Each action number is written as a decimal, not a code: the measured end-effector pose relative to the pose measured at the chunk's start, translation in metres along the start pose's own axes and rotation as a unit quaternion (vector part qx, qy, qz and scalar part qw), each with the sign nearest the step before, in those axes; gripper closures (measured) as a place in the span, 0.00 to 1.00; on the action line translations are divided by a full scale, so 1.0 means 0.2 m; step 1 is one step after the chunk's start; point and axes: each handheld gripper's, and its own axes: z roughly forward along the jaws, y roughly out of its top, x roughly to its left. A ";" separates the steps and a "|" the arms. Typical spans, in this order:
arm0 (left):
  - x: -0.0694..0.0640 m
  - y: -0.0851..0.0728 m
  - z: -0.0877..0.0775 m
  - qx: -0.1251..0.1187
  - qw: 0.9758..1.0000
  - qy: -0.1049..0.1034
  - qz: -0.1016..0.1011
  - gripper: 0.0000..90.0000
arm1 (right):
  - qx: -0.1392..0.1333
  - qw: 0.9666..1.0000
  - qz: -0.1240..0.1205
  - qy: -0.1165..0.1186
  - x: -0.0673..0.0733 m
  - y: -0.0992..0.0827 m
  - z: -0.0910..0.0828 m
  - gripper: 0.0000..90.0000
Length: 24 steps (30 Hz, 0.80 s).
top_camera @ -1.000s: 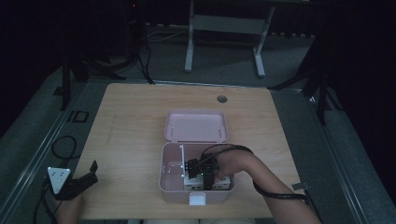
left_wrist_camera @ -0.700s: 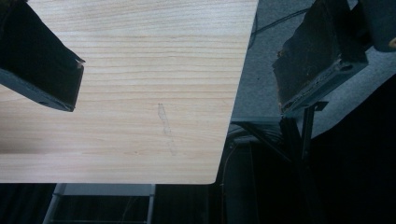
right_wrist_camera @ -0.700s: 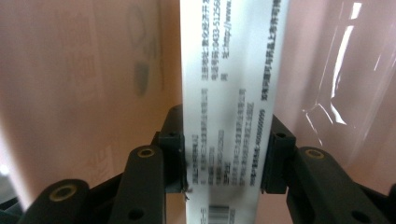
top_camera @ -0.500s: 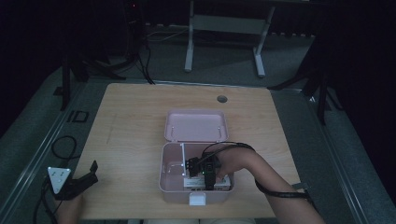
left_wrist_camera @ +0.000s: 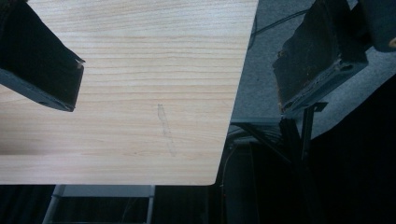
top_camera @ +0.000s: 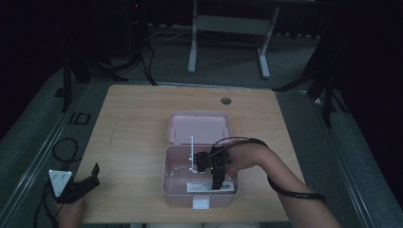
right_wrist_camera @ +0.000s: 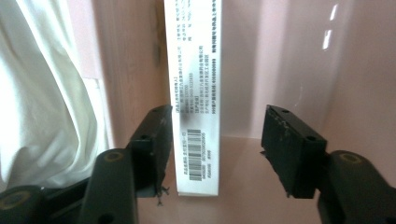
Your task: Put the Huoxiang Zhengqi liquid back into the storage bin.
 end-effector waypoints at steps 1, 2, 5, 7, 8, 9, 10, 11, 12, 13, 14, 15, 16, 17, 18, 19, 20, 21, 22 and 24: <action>0.00 0.00 0.00 0.000 1.000 0.000 0.000 0.02 | -0.004 1.000 0.000 -0.005 0.00 -0.01 -0.01 0.43; 0.00 0.00 0.00 0.000 1.000 0.000 0.000 0.02 | -0.008 1.000 0.005 -0.011 0.00 -0.01 -0.03 0.41; 0.00 0.00 0.00 -0.001 1.000 0.000 0.000 0.02 | -0.031 0.999 0.014 -0.015 -0.01 -0.04 -0.07 0.30; 0.00 0.00 0.00 0.000 1.000 0.000 0.000 0.02 | -0.042 0.999 0.019 -0.018 -0.01 -0.06 -0.10 0.24; 0.00 0.00 0.00 0.000 1.000 0.000 0.000 0.02 | -0.051 0.998 0.017 -0.023 -0.02 -0.07 -0.11 0.23; 0.00 0.00 0.00 -0.001 1.000 0.000 0.000 0.02 | -0.058 0.998 0.017 -0.027 -0.01 -0.09 -0.12 0.23; 0.00 0.00 0.00 0.000 1.000 0.000 0.000 0.02 | -0.065 0.997 0.014 -0.026 -0.01 -0.10 -0.14 0.20; 0.00 0.00 0.00 0.000 1.000 0.000 0.000 0.02 | -0.068 0.997 0.012 -0.026 -0.01 -0.11 -0.15 0.19; 0.00 0.00 0.00 0.000 1.000 0.000 0.000 0.02 | -0.070 0.997 0.015 -0.030 0.00 -0.12 -0.15 0.17; 0.00 0.00 0.00 0.000 1.000 0.001 0.001 0.02 | -0.074 0.997 0.014 -0.035 0.00 -0.13 -0.16 0.16; 0.00 0.00 0.00 0.000 1.000 0.001 0.001 0.02 | -0.077 0.996 0.014 -0.037 0.00 -0.14 -0.17 0.16; 0.00 0.00 0.00 0.000 1.000 0.000 0.001 0.02 | -0.079 0.996 0.016 -0.044 0.00 -0.16 -0.18 0.16; 0.00 0.00 0.00 -0.001 1.000 0.001 0.001 0.02 | -0.084 0.995 0.017 -0.048 0.00 -0.17 -0.19 0.16; 0.00 0.00 0.00 0.000 1.000 0.001 0.000 0.02 | -0.089 0.995 0.019 -0.051 0.00 -0.19 -0.20 0.16; 0.00 0.00 0.00 0.000 1.000 0.001 0.000 0.02 | -0.095 0.993 0.022 -0.060 0.00 -0.20 -0.21 0.16; 0.00 0.00 0.00 -0.001 1.000 0.001 0.001 0.02 | -0.101 0.992 0.028 -0.064 0.00 -0.22 -0.23 0.16; 0.00 0.00 0.00 -0.001 1.000 0.001 0.001 0.02 | -0.110 0.991 0.030 -0.064 -0.01 -0.24 -0.24 0.16; 0.00 0.00 0.00 -0.001 1.000 0.001 0.000 0.02 | -0.116 0.990 0.037 -0.070 -0.01 -0.26 -0.25 0.16; 0.00 0.00 0.00 -0.002 1.000 0.001 0.000 0.02 | -0.122 0.989 0.040 -0.075 -0.01 -0.28 -0.25 0.16; 0.00 0.00 0.00 -0.001 1.000 0.002 0.000 0.02 | -0.129 0.987 0.042 -0.082 -0.02 -0.32 -0.26 0.16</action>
